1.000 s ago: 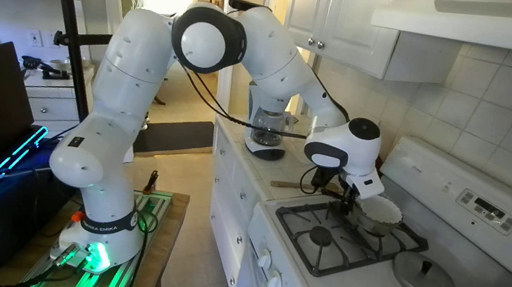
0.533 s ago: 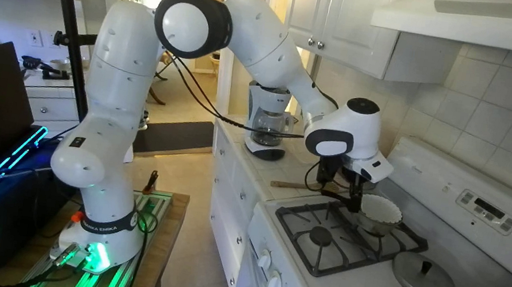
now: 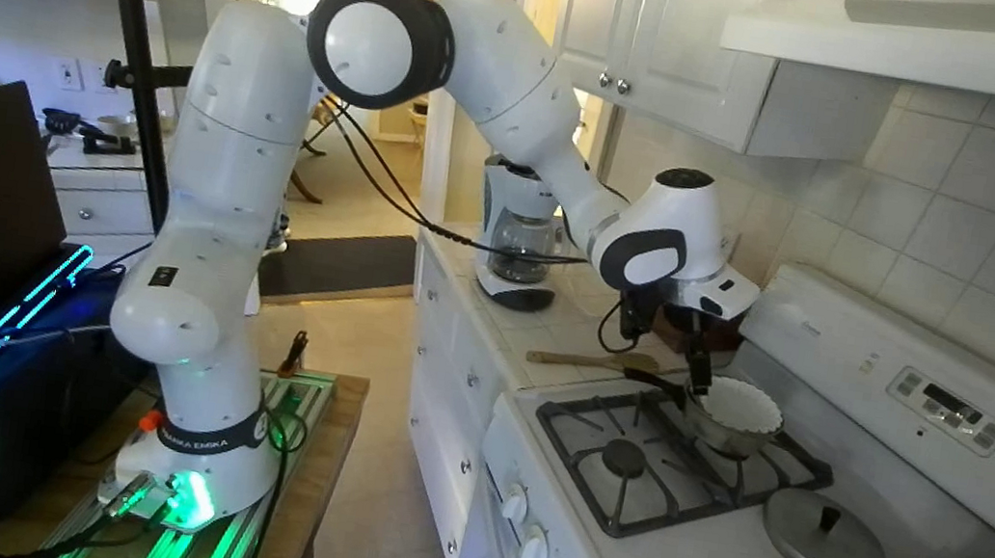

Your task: Remove the bowl from the plate and replace it with a lid

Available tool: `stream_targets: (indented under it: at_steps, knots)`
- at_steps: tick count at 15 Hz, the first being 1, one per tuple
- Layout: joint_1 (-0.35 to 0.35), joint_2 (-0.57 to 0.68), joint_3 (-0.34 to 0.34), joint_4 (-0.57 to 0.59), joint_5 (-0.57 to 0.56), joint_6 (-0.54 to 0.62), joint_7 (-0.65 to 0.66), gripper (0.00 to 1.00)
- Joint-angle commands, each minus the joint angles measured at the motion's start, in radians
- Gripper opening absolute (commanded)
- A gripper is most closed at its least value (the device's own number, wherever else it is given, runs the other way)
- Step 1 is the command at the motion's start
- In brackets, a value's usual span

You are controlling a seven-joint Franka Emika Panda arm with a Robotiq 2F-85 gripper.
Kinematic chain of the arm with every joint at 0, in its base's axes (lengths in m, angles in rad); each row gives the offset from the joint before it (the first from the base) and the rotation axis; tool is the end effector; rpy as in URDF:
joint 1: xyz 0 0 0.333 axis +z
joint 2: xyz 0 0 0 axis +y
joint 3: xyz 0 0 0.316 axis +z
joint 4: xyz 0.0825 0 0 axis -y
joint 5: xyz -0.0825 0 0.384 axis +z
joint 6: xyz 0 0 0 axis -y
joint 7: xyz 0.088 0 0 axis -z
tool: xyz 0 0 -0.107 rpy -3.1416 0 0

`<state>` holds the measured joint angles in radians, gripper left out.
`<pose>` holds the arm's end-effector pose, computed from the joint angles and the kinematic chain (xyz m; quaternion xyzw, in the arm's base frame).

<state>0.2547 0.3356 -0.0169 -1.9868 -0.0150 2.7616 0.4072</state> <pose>0.6256 0.1530 0.3429 -0.9730 0.0753 -0.2088 0.0625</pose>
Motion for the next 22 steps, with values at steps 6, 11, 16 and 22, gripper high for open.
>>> stream_targets:
  at_steps: [6,11,16,22]
  knots:
    - [0.049,0.138,-0.026,0.215,-0.029,-0.098,0.071,1.00]
    - [0.044,0.123,-0.022,0.187,-0.022,-0.075,0.072,1.00]
    - [0.018,0.201,-0.033,0.258,-0.035,-0.024,0.005,1.00]
    - [0.001,0.315,-0.031,0.373,-0.034,0.023,-0.088,1.00]
